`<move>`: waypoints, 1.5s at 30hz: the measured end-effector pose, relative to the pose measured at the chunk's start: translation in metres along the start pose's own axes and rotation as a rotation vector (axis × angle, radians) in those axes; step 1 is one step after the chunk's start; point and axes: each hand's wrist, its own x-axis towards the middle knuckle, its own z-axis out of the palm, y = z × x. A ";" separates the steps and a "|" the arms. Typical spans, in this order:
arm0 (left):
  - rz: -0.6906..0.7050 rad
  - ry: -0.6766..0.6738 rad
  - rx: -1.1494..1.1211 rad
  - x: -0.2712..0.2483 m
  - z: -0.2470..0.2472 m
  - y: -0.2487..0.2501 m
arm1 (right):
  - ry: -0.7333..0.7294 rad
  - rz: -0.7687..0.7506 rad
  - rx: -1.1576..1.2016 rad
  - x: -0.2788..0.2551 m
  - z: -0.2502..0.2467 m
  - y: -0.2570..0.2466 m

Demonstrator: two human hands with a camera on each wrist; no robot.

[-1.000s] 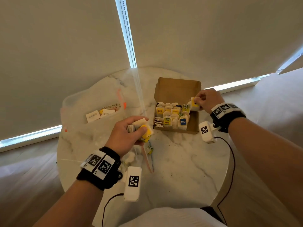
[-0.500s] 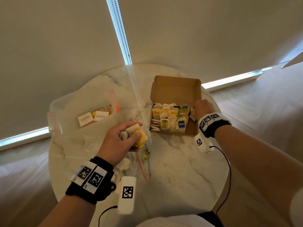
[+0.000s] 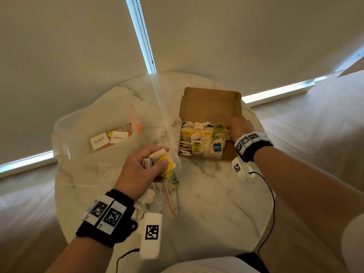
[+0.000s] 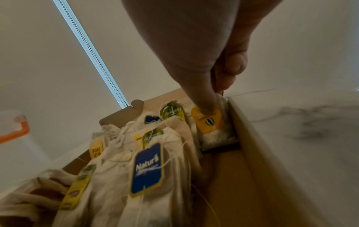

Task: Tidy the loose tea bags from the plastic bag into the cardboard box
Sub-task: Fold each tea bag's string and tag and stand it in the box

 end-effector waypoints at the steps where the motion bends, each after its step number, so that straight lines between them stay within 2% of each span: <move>1: -0.002 0.001 -0.004 0.000 0.000 0.000 | 0.008 0.000 0.009 0.001 0.001 0.002; 9: -0.013 0.044 -0.126 -0.003 0.003 -0.001 | 0.107 0.017 0.103 -0.010 0.000 -0.001; 12: -0.042 0.062 -0.224 -0.003 0.005 0.002 | 0.179 -0.183 0.229 -0.039 -0.010 -0.027; 15: -0.070 0.072 -0.315 -0.005 0.004 0.007 | 0.149 -0.475 0.509 -0.089 -0.029 -0.070; 18: -0.082 0.056 -0.420 -0.009 0.002 0.014 | 0.131 -0.632 0.729 -0.127 -0.043 -0.101; 21: -0.050 0.033 -0.460 -0.016 -0.001 0.016 | 0.062 -0.630 0.787 -0.144 -0.045 -0.117; 27: 0.052 -0.031 -0.470 -0.035 -0.002 0.012 | 0.102 -0.544 0.987 -0.152 -0.041 -0.122; 35: -0.032 0.043 -0.555 -0.046 -0.004 0.004 | 0.065 -0.450 1.227 -0.170 -0.051 -0.116; 41: -0.094 0.083 -0.689 -0.048 -0.005 0.004 | 0.138 -0.505 1.239 -0.181 -0.070 -0.112; 45: -0.134 0.082 -0.807 -0.050 -0.006 0.005 | 0.100 -0.609 1.189 -0.191 -0.079 -0.112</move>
